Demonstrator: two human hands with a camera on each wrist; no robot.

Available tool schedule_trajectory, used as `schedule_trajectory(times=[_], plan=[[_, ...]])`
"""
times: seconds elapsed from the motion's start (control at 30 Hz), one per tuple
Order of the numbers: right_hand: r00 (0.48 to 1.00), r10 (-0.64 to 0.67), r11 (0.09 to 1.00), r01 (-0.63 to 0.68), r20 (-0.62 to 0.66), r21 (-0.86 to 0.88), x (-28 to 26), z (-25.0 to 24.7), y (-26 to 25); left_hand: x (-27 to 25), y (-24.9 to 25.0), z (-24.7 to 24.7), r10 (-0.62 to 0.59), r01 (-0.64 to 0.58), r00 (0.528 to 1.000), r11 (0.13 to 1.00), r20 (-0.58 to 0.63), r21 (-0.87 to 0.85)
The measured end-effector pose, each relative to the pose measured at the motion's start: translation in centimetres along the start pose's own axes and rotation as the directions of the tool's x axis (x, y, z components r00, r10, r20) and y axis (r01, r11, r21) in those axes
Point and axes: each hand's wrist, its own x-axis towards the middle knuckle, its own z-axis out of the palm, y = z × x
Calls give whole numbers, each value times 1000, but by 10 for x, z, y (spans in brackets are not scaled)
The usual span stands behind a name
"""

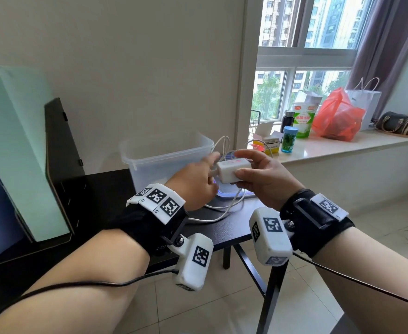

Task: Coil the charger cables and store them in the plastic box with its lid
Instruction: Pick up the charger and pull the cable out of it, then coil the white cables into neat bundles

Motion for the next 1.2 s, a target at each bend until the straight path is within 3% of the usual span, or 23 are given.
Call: schedule_trajectory(times=[0.1,0.2,0.3,0.4,0.53,0.67,0.77,0.87,1.1,1.2], plan=[[999,-43,991,45,19,-128,2,18,-12,-6,3,5,-30,36,999,984,40,-177],[997,-66,992,69,36,-101,6,32,-14,-5,0,3,-103,38,989,877,-110,-479],[998,-58,998,57,27,13,9,47,-8,-6,-4,-4,-197,20,957,774,-211,-633],[996,37,999,-37,82,-3,12,63,2,-10,-5,-19,-255,-69,929,593,-268,-802],[948,159,965,-90,276,-246,12,91,22,-17,-15,-37,-284,-185,922,271,-262,-945],[895,262,921,-121,360,-370,10,120,36,-24,-23,-52,-358,-248,894,108,-270,-963],[886,298,844,-70,355,-532,12,137,45,-34,-32,-63,-406,-296,862,85,-304,-951],[898,292,789,-31,330,-614,16,144,58,-44,-45,-73,-379,-297,874,78,-304,-952],[939,266,838,-113,218,-535,19,136,84,-56,-76,-91,-465,-276,843,54,-269,-960],[937,260,844,-103,234,-526,16,134,88,-58,-77,-94,-502,-282,823,44,-265,-958]])
